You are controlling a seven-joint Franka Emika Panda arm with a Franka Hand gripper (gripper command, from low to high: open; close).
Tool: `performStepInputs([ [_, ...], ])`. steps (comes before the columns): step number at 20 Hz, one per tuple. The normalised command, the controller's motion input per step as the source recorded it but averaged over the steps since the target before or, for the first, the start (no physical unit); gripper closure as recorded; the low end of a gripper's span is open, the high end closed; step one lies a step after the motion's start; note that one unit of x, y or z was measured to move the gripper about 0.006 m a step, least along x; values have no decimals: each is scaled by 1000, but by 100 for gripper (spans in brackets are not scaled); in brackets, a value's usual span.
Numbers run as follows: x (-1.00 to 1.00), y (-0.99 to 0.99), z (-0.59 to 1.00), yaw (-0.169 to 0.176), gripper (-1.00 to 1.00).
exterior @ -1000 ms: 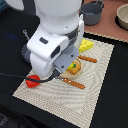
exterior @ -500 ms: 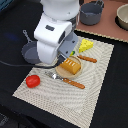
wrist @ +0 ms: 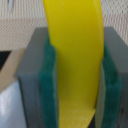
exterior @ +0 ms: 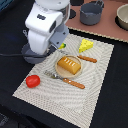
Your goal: Interact with the objects in diverse but meaningful ways.
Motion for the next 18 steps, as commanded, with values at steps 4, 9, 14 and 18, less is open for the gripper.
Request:
performStepInputs([
  [4, -906, 86, -161, 0, 100],
  [9, -706, 247, -105, 2, 100],
  [14, -671, 261, -217, 14, 100],
  [18, -591, 151, -249, 16, 100],
])
